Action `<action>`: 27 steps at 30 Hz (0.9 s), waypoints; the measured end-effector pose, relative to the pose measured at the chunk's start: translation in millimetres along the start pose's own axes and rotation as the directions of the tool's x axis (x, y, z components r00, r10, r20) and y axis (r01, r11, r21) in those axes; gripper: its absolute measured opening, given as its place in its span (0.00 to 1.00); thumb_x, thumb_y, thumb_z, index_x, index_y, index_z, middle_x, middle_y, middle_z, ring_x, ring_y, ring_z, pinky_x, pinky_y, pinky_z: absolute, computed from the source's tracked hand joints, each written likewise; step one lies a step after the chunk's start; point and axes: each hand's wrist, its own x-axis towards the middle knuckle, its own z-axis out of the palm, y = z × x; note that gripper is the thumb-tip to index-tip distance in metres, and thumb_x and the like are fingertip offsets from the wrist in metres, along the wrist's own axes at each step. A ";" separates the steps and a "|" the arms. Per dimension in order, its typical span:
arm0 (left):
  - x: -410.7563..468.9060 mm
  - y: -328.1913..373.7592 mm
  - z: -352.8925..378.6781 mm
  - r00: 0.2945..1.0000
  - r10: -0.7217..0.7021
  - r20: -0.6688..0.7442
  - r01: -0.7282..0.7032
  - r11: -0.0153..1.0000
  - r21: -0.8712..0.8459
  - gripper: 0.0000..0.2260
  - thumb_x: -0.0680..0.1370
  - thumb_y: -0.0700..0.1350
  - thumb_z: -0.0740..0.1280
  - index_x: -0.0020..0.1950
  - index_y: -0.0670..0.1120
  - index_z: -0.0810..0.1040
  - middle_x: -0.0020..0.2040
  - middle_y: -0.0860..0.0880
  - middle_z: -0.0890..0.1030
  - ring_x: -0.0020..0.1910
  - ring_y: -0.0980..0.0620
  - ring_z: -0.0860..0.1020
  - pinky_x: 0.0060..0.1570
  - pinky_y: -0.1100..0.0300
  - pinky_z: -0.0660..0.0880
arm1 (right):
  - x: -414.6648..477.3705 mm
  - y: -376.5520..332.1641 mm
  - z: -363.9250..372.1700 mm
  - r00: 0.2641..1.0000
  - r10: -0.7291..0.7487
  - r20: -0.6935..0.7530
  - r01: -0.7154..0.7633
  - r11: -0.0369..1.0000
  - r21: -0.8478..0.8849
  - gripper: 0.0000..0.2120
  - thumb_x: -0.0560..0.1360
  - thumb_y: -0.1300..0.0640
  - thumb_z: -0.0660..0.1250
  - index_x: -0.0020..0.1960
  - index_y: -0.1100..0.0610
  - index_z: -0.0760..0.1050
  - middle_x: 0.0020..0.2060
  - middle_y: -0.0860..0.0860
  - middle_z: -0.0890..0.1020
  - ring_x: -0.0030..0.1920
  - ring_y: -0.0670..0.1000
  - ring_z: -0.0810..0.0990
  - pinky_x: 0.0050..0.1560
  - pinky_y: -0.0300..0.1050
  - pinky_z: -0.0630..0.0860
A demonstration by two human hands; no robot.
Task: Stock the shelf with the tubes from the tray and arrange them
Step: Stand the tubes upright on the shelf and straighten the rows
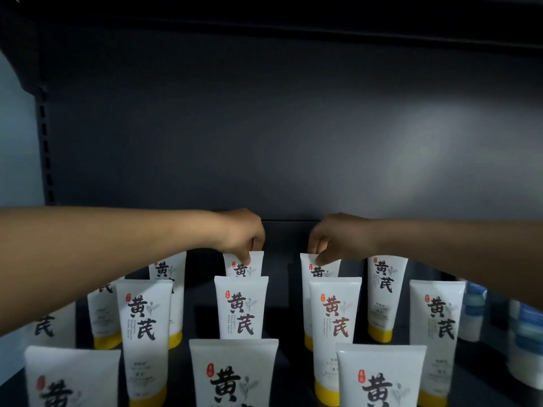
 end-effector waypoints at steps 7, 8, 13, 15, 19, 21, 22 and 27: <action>-0.1 1.3 2.1 1.000 -0.011 0.005 0.011 1.000 0.008 0.09 0.73 0.43 0.70 0.53 0.42 0.80 0.53 0.47 0.82 0.45 0.53 0.75 0.48 0.58 0.75 | -3.1 -2.0 -3.5 1.000 0.007 0.012 -0.008 1.000 0.025 0.12 0.75 0.56 0.68 0.56 0.59 0.78 0.44 0.47 0.78 0.45 0.47 0.76 0.48 0.42 0.76; -0.5 2.5 0.7 1.000 -0.010 0.019 0.010 1.000 0.022 0.10 0.73 0.43 0.70 0.53 0.42 0.80 0.53 0.47 0.82 0.45 0.53 0.75 0.48 0.58 0.75 | -3.6 -2.9 -4.1 1.000 0.002 0.009 -0.003 1.000 0.018 0.12 0.75 0.55 0.67 0.56 0.59 0.78 0.45 0.47 0.79 0.45 0.47 0.76 0.46 0.38 0.75; -6.2 12.1 -11.8 0.997 -0.031 0.075 0.023 0.994 0.110 0.16 0.75 0.46 0.68 0.60 0.43 0.77 0.58 0.47 0.80 0.50 0.52 0.75 0.52 0.59 0.73 | -9.9 -8.3 -14.1 1.000 0.014 0.017 -0.014 0.999 -0.029 0.14 0.76 0.54 0.66 0.59 0.59 0.77 0.55 0.50 0.82 0.48 0.45 0.75 0.41 0.30 0.68; -9.6 17.2 -20.6 0.994 -0.050 0.094 0.033 0.985 0.168 0.17 0.76 0.50 0.66 0.61 0.42 0.77 0.58 0.47 0.79 0.52 0.50 0.75 0.50 0.60 0.71 | -17.6 -13.0 -22.7 0.999 0.025 0.022 -0.023 0.997 -0.069 0.15 0.76 0.54 0.65 0.60 0.60 0.77 0.56 0.51 0.82 0.49 0.46 0.76 0.44 0.36 0.70; -19.3 25.4 -50.7 0.990 -0.104 0.098 0.080 0.972 0.219 0.17 0.76 0.53 0.64 0.52 0.40 0.80 0.48 0.45 0.82 0.47 0.48 0.75 0.42 0.60 0.70 | -35.3 -25.3 -45.4 0.998 0.057 0.021 -0.053 0.987 -0.150 0.17 0.77 0.51 0.64 0.61 0.59 0.76 0.57 0.51 0.81 0.52 0.49 0.76 0.54 0.39 0.70; -28.4 34.1 -68.8 0.986 -0.125 0.115 0.105 0.981 0.162 0.14 0.76 0.52 0.64 0.42 0.42 0.79 0.39 0.48 0.81 0.42 0.50 0.77 0.46 0.58 0.73 | -45.3 -30.4 -56.8 0.997 0.071 -0.011 -0.072 0.979 -0.191 0.18 0.76 0.47 0.63 0.60 0.57 0.76 0.57 0.51 0.80 0.53 0.50 0.76 0.59 0.42 0.71; -34.1 39.2 -77.8 0.983 -0.137 0.122 0.122 0.985 0.124 0.13 0.76 0.52 0.64 0.38 0.44 0.77 0.36 0.50 0.79 0.40 0.51 0.77 0.47 0.58 0.74 | -51.5 -32.8 -62.3 0.997 0.078 -0.029 -0.083 0.973 -0.215 0.18 0.76 0.46 0.62 0.60 0.56 0.76 0.58 0.51 0.79 0.56 0.51 0.76 0.61 0.44 0.71; -68.4 71.8 -113.0 0.980 -0.199 0.030 0.199 0.980 0.012 0.13 0.77 0.51 0.64 0.38 0.44 0.76 0.37 0.50 0.79 0.37 0.53 0.77 0.32 0.64 0.71 | -86.3 -47.5 -83.6 0.987 0.078 -0.140 -0.111 0.964 -0.241 0.19 0.75 0.46 0.63 0.58 0.58 0.77 0.56 0.52 0.79 0.58 0.55 0.76 0.63 0.50 0.72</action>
